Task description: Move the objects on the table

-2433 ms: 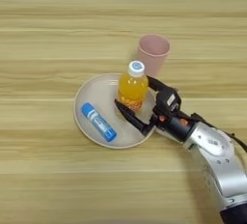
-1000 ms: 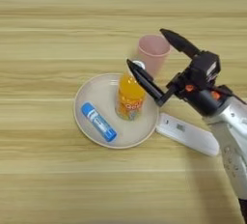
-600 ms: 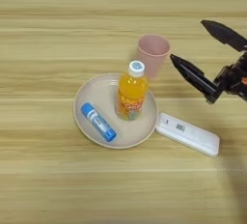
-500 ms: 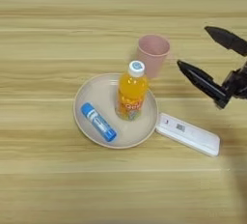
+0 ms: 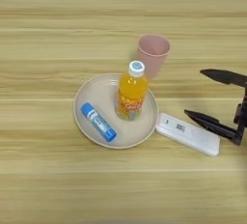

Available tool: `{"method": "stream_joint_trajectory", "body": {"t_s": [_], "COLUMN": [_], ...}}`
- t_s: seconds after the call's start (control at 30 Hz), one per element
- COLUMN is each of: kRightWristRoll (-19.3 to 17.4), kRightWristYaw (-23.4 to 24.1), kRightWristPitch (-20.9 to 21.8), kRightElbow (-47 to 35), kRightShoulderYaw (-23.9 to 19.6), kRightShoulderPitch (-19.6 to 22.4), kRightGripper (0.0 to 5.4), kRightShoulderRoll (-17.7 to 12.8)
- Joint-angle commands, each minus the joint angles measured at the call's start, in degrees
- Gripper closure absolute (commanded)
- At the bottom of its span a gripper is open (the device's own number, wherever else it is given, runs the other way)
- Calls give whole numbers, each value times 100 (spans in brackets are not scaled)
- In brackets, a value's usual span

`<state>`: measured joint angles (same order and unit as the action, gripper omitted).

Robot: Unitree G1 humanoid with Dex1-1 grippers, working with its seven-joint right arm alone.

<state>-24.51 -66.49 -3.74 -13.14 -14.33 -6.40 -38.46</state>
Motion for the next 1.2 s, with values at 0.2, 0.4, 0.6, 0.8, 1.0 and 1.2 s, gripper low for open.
{"method": "stream_joint_trajectory", "body": {"t_s": [0.2,0.4,0.6,0.8,1.0,1.2], "kRightWristRoll": [638,1080,1387,1790,2036,2182], "kRightWristYaw": [-190,-178,-181,-10,57,57], "kRightWristPitch": [758,983,1057,1044,877,608], "kRightElbow": [394,648,804,1012,1091,1161], "kRightShoulderYaw": [72,293,447,625,840,1100], "kRightShoulderPitch": [1,-74,-90,-18,51,209], "kRightGripper": [4,4,4,4,4,4], "kRightShoulderRoll": [-398,-436,-497,-529,-533,-515]}}
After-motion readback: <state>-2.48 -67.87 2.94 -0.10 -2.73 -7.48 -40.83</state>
